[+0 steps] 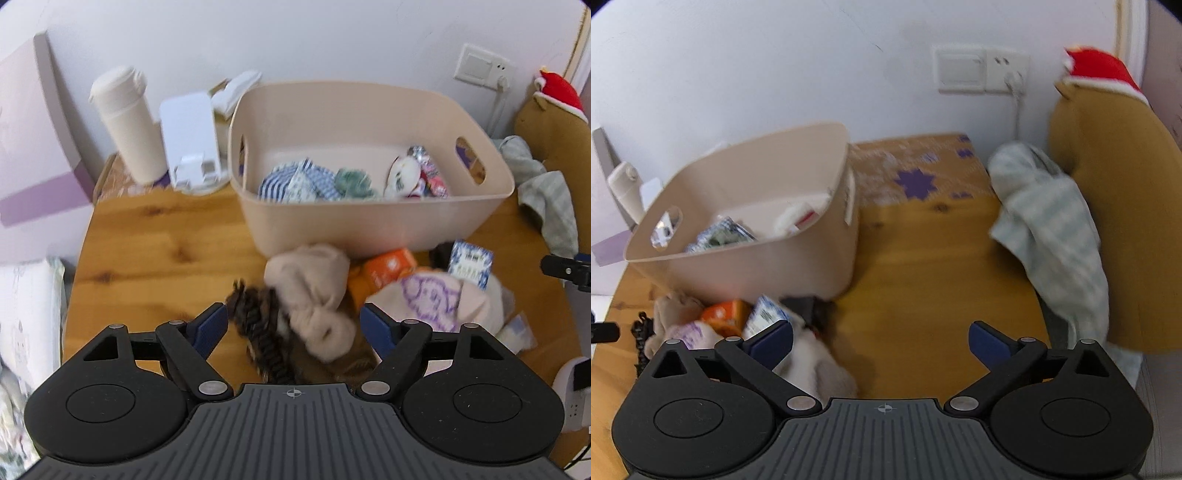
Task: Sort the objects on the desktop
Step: 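Release both items in the basket and return both grippers to the table, then grasp the brown hair tie with the left gripper while the right gripper grasps the plastic-wrapped packet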
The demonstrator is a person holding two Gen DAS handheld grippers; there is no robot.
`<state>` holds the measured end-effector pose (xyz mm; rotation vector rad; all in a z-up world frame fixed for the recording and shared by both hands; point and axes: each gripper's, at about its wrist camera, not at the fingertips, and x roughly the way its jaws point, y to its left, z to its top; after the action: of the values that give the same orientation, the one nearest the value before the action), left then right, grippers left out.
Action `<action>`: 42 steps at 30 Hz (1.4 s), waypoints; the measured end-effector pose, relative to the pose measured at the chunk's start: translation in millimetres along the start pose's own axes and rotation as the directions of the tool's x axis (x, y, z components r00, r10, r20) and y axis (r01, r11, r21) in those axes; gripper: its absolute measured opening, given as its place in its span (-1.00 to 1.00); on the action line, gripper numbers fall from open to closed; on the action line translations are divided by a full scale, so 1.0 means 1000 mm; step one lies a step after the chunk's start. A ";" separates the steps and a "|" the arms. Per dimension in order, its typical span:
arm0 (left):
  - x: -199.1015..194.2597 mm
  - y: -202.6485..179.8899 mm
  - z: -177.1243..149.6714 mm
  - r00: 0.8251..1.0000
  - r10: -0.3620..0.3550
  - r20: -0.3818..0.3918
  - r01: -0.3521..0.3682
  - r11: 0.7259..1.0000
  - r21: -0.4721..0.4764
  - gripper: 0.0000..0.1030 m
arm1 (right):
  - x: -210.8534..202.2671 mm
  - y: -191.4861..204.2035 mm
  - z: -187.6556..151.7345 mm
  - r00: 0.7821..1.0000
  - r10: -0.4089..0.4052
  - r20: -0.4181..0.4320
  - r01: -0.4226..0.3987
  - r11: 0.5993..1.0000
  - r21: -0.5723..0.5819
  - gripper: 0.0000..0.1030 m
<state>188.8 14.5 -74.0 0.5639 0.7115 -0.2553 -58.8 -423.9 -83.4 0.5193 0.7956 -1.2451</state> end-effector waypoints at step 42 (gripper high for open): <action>0.051 0.022 -0.047 0.986 0.049 -0.162 -0.071 0.989 -0.132 0.55 | 0.042 0.009 -0.060 0.957 -0.033 -0.287 0.057 0.995 0.077 1.00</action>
<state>209.6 57.4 -129.5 0.4766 0.8575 -0.1050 -60.0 -403.7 -154.0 0.7653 1.0046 -1.2659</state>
